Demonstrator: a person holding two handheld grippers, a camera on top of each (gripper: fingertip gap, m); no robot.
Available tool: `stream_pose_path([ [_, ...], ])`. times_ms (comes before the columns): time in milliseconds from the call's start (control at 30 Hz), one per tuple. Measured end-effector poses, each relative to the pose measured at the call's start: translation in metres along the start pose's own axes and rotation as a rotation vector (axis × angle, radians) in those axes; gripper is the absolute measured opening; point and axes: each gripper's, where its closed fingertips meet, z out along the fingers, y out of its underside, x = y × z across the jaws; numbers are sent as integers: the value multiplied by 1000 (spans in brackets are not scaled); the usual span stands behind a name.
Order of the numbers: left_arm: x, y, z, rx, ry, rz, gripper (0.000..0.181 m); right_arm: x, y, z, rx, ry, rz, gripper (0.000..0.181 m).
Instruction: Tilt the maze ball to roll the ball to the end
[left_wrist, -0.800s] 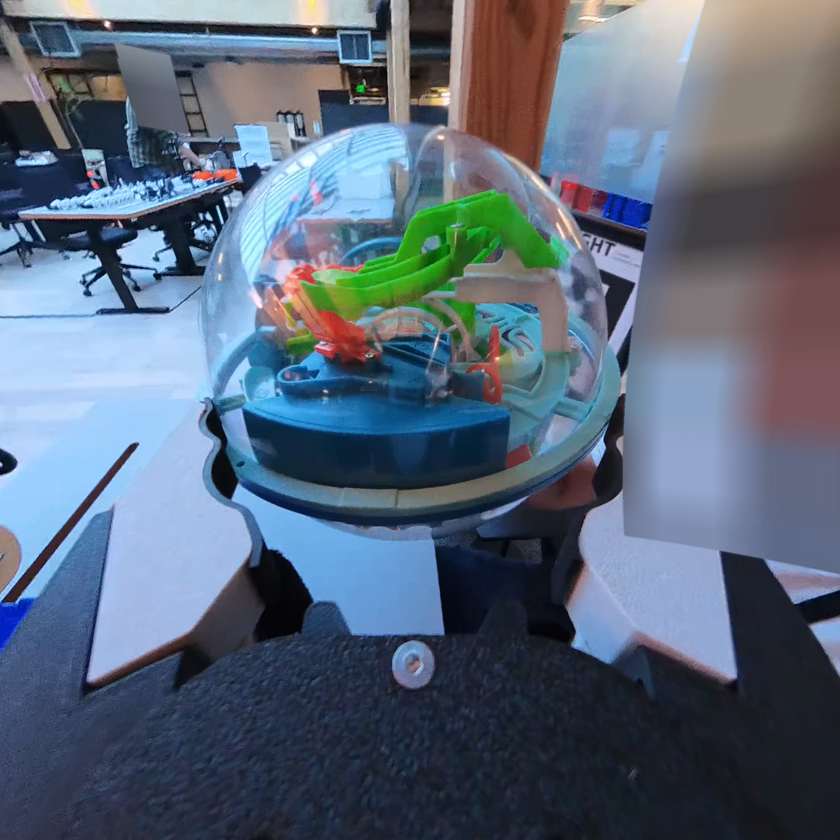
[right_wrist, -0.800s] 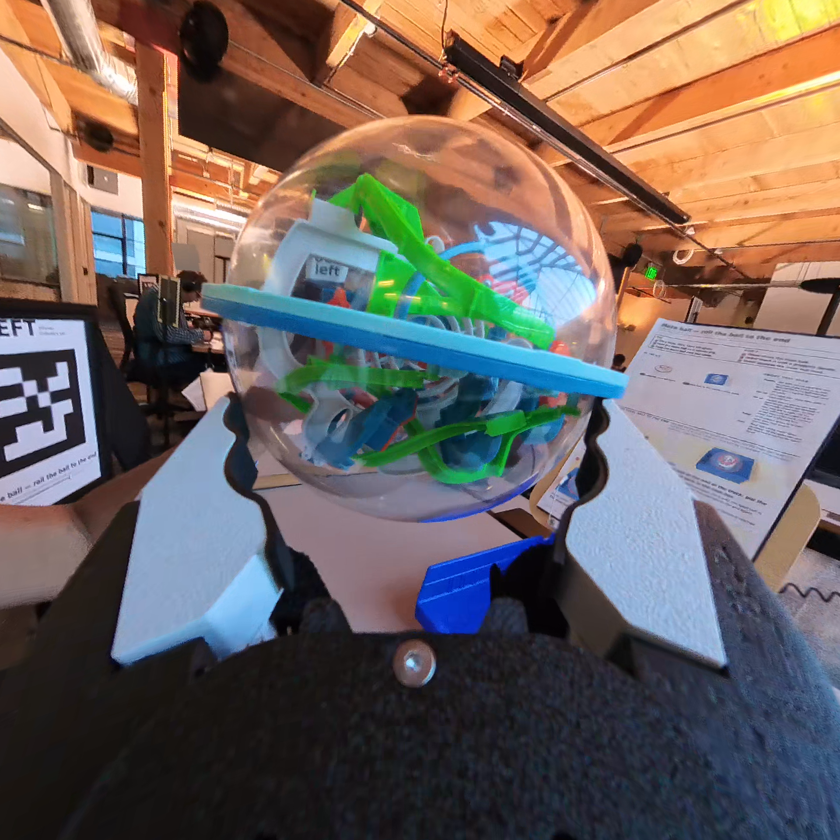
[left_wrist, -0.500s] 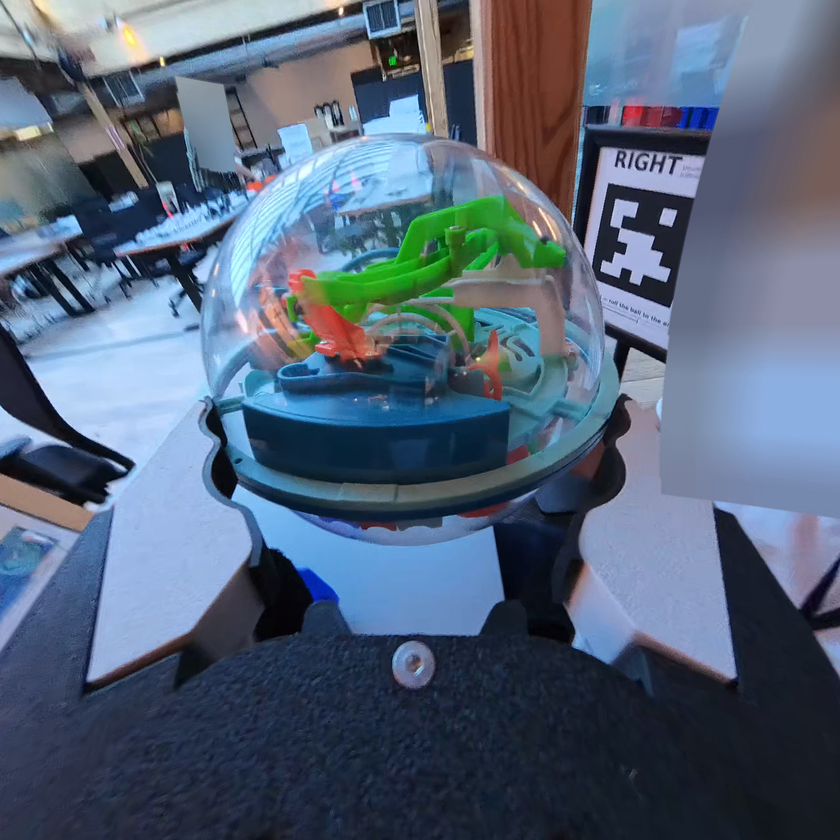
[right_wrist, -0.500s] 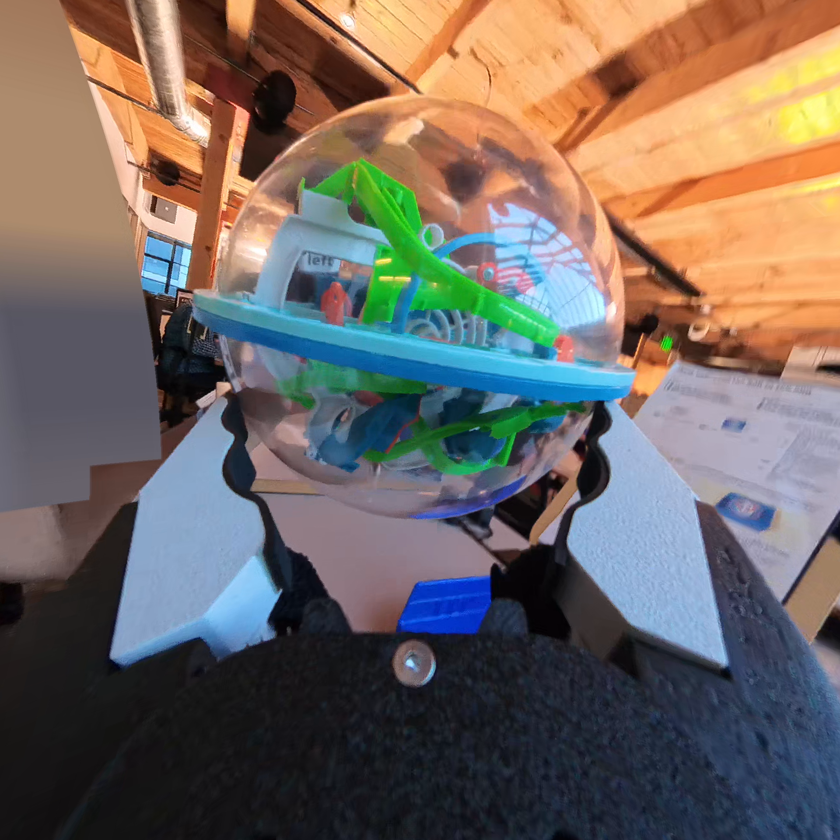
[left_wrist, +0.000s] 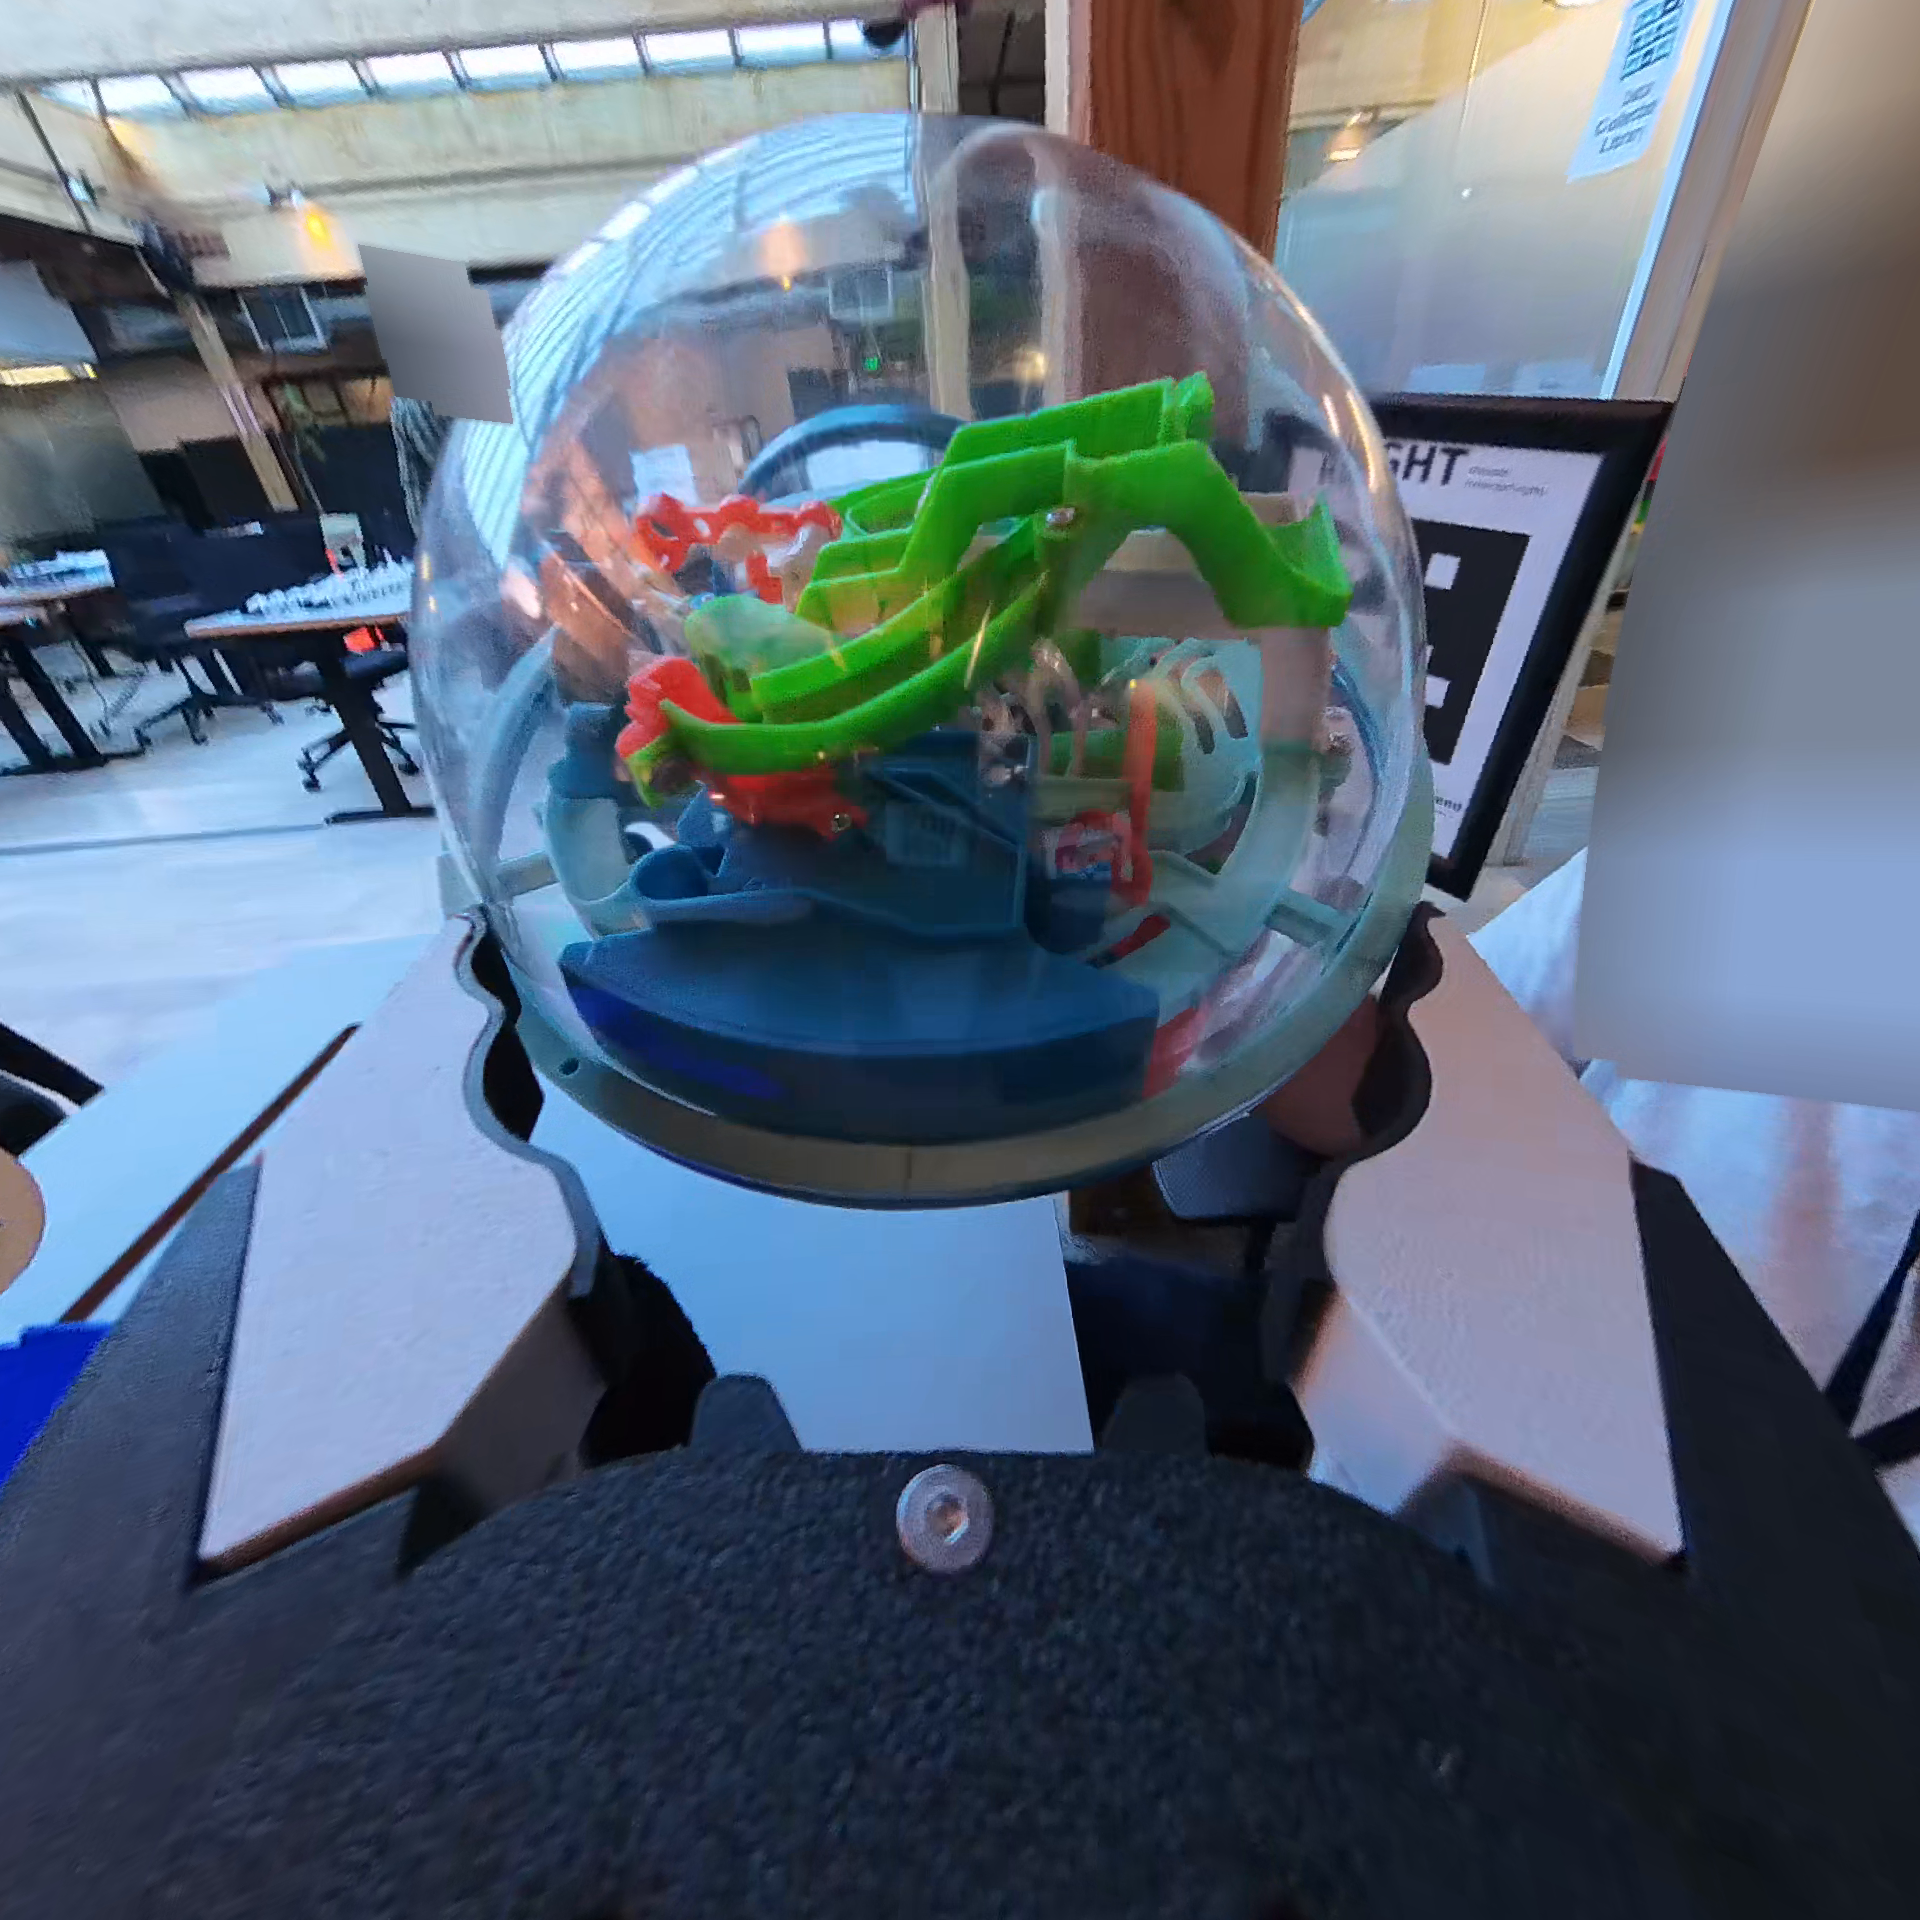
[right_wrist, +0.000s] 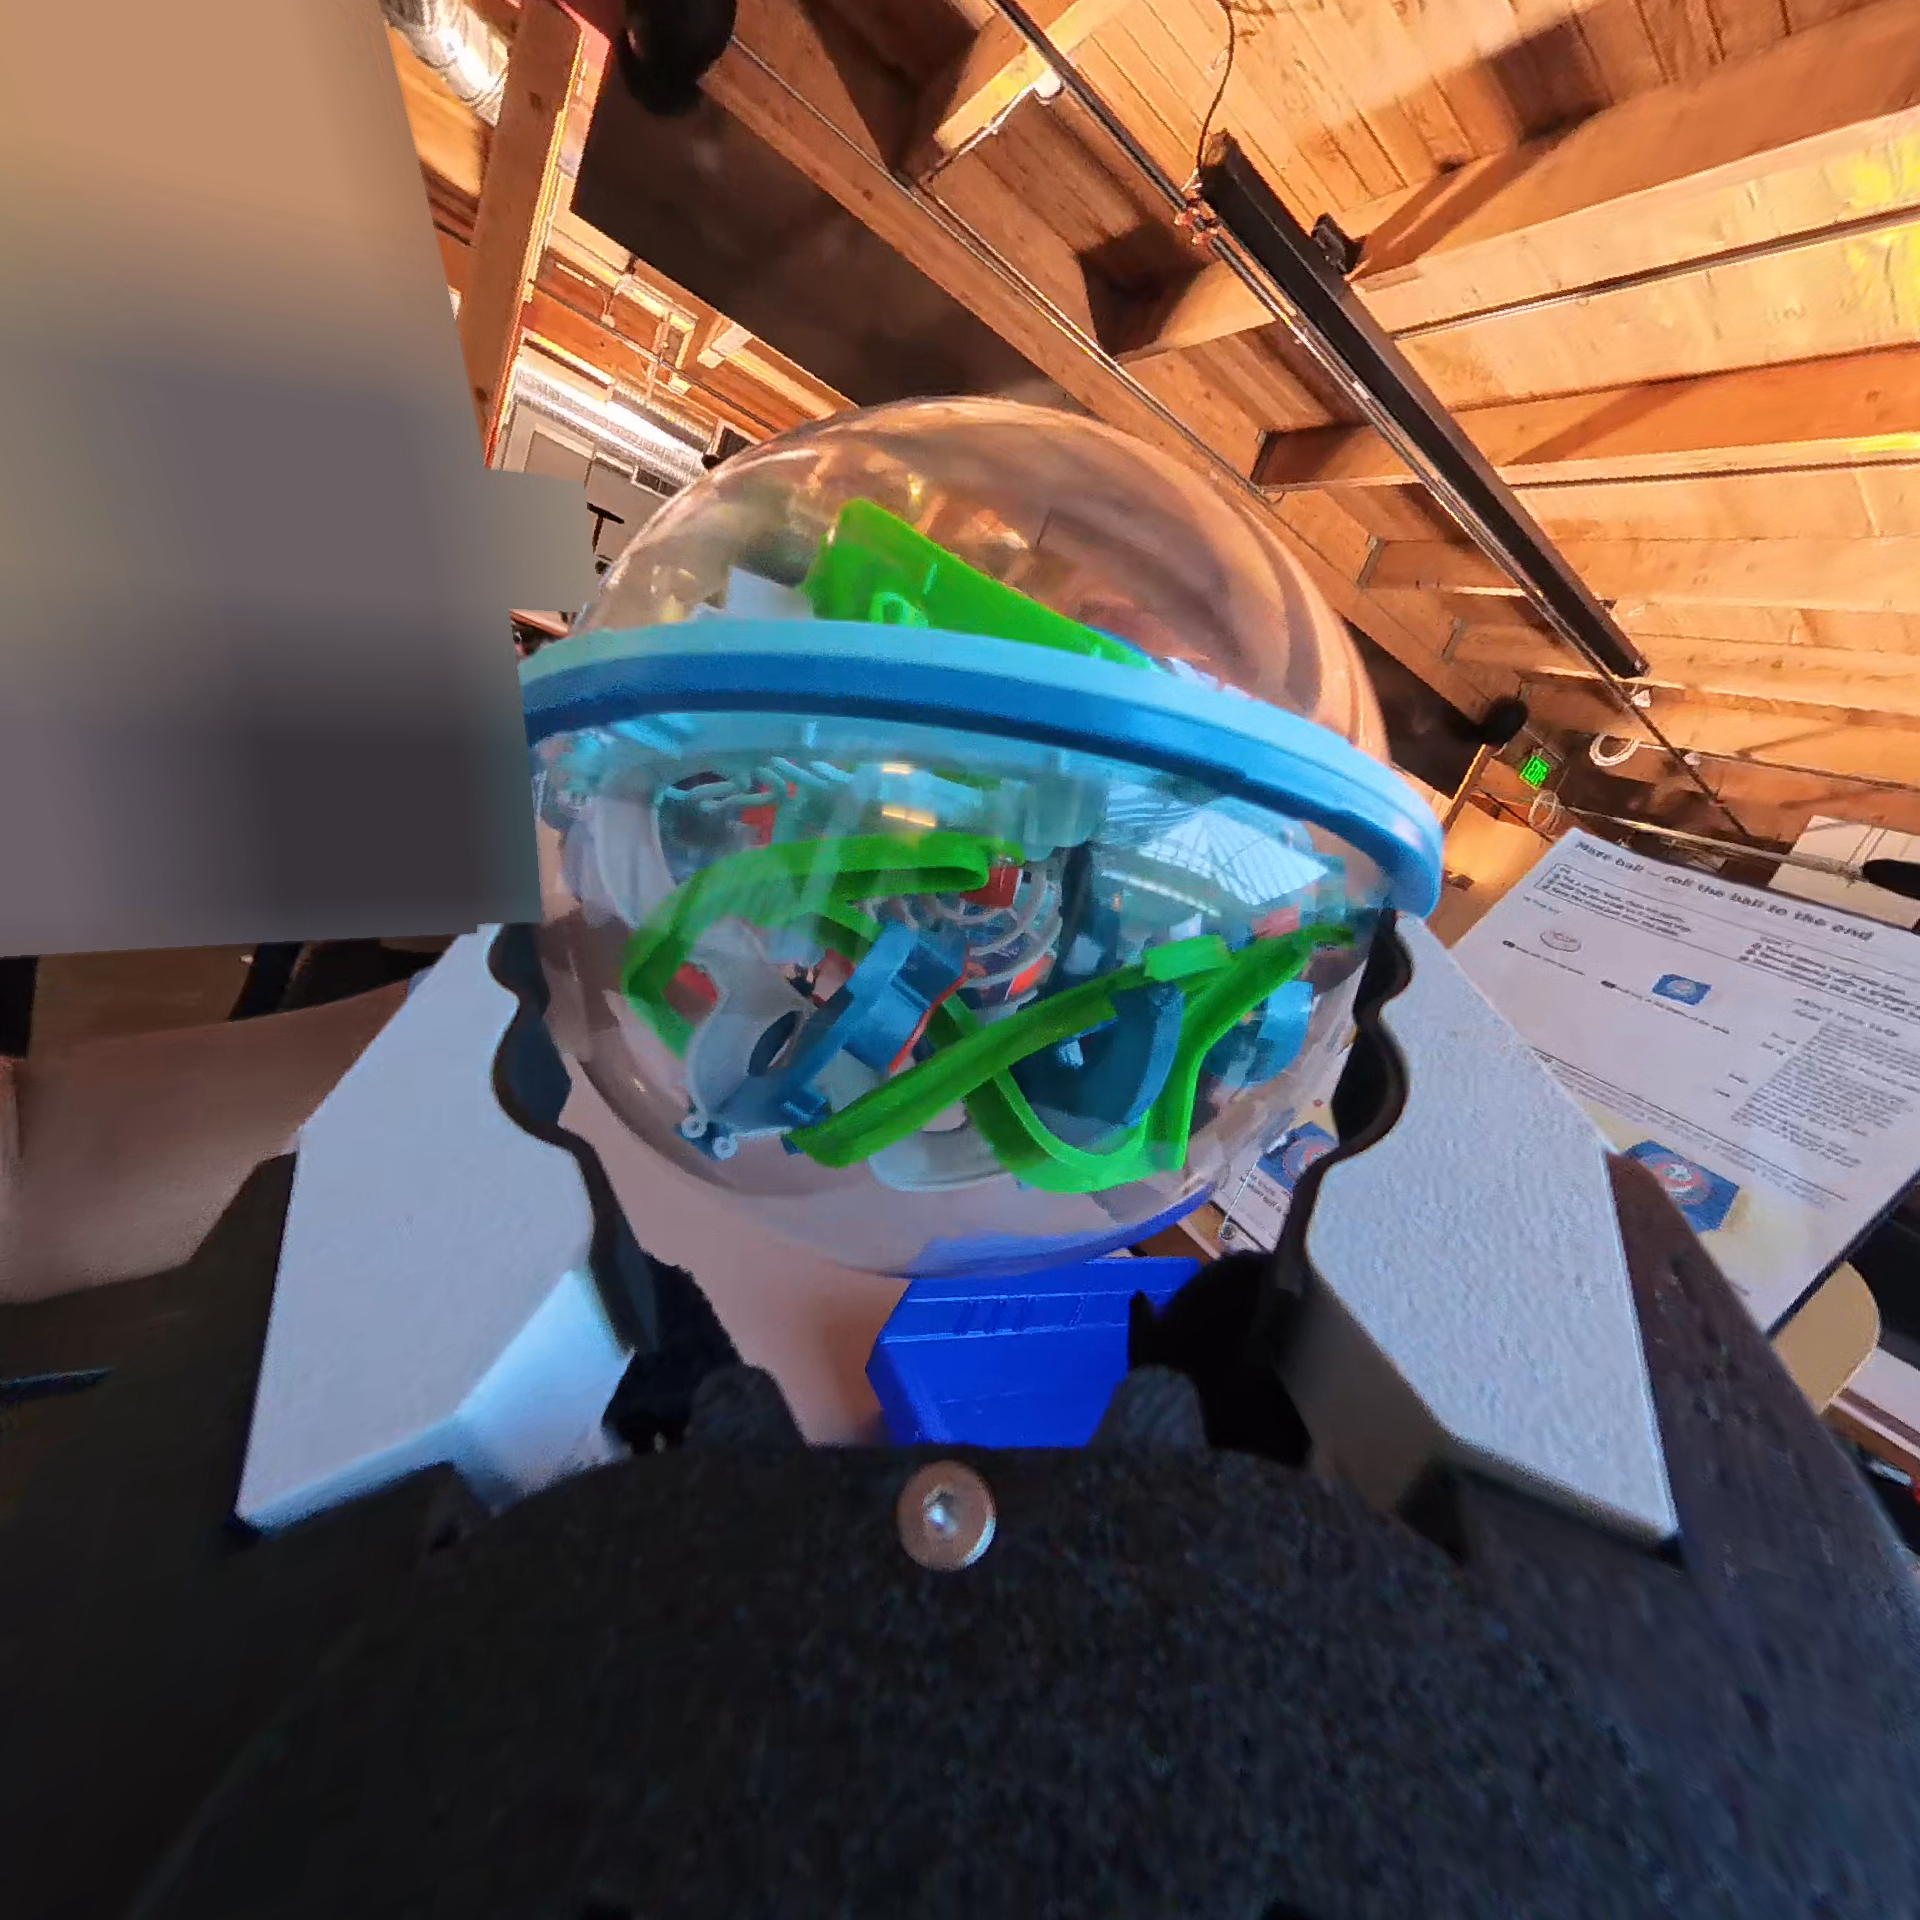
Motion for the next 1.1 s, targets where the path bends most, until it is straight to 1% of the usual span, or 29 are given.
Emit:
stream_pose_path([
  [133, 8, -4, -2, 9, -33, 36, 157, -7, 0, -2, -13, -16, -5, 149],
  [367, 10, -14, 0, -56, -103, 82, 157, -4, 6, -4, -25, -25, 45, 149],
  [533, 14, -17, 1, -70, -107, 93, 157, -6, 0, -4, 2, -29, 34, 149],
  [667, 16, -18, -2, -52, -111, 126, 157, -9, 2, -3, -6, -34, 12, 149],
  [867, 14, -14, 0, -61, -90, 77, 157, -7, -1, -4, 5, -24, 25, 150],
  [1100, 6, -10, 2, -59, -96, 54, 157, -1, 8, -4, -17, -21, 54, 150],
])
